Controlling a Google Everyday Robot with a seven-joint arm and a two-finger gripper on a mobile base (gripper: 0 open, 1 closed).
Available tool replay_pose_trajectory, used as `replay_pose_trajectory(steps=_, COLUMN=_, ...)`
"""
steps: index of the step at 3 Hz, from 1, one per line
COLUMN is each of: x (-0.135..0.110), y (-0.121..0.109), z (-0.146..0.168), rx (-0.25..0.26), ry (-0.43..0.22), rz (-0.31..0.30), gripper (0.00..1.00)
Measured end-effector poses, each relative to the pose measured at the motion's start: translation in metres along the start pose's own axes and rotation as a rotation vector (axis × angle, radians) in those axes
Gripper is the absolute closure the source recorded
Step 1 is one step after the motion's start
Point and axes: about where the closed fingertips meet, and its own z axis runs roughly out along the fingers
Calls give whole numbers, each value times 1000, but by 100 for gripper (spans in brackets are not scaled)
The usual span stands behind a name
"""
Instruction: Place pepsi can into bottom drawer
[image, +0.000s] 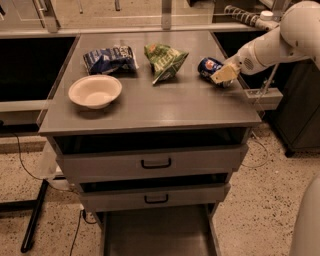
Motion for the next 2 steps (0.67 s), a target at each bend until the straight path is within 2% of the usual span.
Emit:
replay_pose_trajectory(steps=1, x=0, y=-1, z=0, rx=-6, ry=10, rz=-3, gripper=100)
replay_pose_trajectory(steps=2, x=2, y=13, z=-17, rx=-30, ry=-11, rz=-39, gripper=100)
